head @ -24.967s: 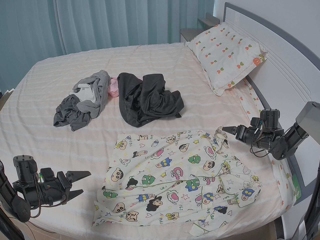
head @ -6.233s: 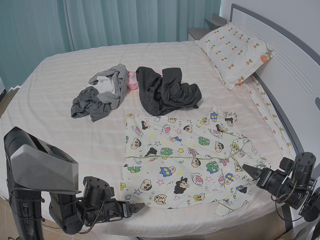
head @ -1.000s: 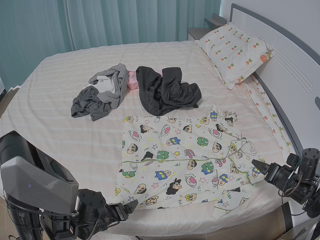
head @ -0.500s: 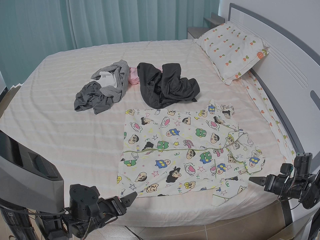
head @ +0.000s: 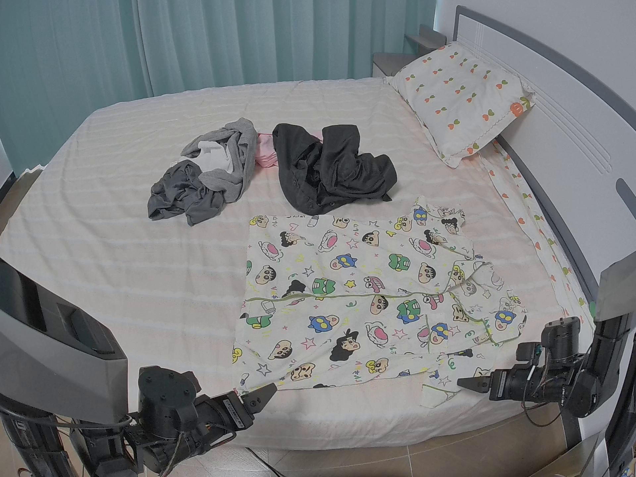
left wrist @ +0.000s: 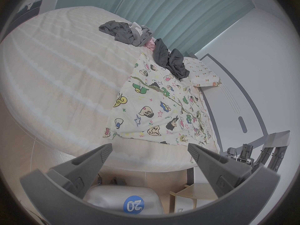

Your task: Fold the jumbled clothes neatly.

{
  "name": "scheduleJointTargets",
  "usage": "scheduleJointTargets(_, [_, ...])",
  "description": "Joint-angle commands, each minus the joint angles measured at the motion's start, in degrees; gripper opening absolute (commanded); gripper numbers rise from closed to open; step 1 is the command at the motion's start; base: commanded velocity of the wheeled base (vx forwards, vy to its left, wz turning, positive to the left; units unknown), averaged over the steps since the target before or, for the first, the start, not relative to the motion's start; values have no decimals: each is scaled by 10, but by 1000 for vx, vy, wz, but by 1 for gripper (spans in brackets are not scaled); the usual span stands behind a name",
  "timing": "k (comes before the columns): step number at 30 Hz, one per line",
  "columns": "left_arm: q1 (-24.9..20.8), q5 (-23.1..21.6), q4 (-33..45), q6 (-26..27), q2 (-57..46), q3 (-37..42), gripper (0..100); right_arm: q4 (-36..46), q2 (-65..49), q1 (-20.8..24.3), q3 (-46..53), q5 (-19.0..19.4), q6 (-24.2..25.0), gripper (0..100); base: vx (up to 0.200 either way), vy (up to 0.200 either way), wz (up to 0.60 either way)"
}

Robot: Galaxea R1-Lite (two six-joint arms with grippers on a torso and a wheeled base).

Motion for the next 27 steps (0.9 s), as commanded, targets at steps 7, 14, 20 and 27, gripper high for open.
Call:
scheduleJointTargets(7, [1,-1,0,-1,7,7,100,6,59,35,-79,-38,0,100,0,0,0])
scheduleJointTargets(14, [1,0,0,-1,6,7,100,-1,48,36,-57,-71,0,0,0,0,0])
scheduleJointTargets(20, [1,1,-1,-1,6,7,100,-2,-1,29,-23,-69,1,0,0,0,0])
scheduleJointTargets(27, [0,1,0,-1,10,7,100,6,-69,29,-25,-60,1,0,0,0,0])
